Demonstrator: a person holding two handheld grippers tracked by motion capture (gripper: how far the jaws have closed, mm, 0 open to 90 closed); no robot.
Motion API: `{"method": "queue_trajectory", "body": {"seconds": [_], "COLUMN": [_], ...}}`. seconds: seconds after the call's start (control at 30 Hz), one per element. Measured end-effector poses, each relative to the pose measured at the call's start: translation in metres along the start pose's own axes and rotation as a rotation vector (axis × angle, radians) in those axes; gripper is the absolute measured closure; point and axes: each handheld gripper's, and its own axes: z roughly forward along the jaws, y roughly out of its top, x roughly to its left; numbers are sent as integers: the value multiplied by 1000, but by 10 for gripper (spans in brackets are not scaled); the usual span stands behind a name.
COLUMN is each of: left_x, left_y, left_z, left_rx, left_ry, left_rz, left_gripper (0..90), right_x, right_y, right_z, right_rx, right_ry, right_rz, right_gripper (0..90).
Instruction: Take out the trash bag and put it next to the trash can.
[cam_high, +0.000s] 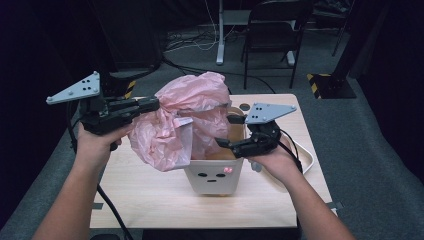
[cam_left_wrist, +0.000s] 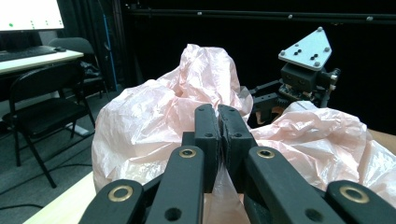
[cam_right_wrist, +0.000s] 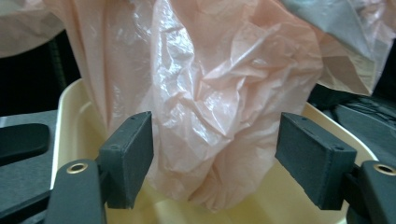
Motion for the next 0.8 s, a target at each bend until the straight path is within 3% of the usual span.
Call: {"method": "queue_trajectory", "body": {"seconds": [0.3,0.53,0.8], "left_x": [1,0,-1], "left_y": [-3,2,8], "left_z": [-4,-10,-20], "left_rx": [-11,-19,-30], "left_ry": [-7,6,23], "left_rz": [-5,4,15], "left_gripper": [874,874,874], "right_x": [2,0,4], "right_y": [8,10,21], "right_z": [6,2,9], "right_rx": [38,26,29], "right_ry": [50,31,21], "right_rz": [0,9,-23], "right_gripper": [387,360,335]}}
